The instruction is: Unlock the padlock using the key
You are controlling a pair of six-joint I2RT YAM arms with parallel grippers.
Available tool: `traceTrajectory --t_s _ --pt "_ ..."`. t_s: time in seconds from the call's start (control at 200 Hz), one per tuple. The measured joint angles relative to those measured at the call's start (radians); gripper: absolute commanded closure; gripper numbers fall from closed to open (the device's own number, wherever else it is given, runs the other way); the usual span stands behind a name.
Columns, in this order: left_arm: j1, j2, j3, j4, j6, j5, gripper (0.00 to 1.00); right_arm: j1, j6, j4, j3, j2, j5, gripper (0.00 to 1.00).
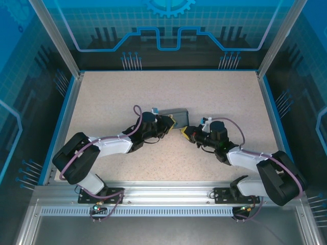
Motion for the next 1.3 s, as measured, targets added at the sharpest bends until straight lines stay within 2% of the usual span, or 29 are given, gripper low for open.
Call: traceTrajectory --t_s 1.301 --pt "0.001 0.008 -0.017 0.048 -0.005 0.0 1.0 0.0 0.011 0.013 0.047 0.06 0.018 1.0"
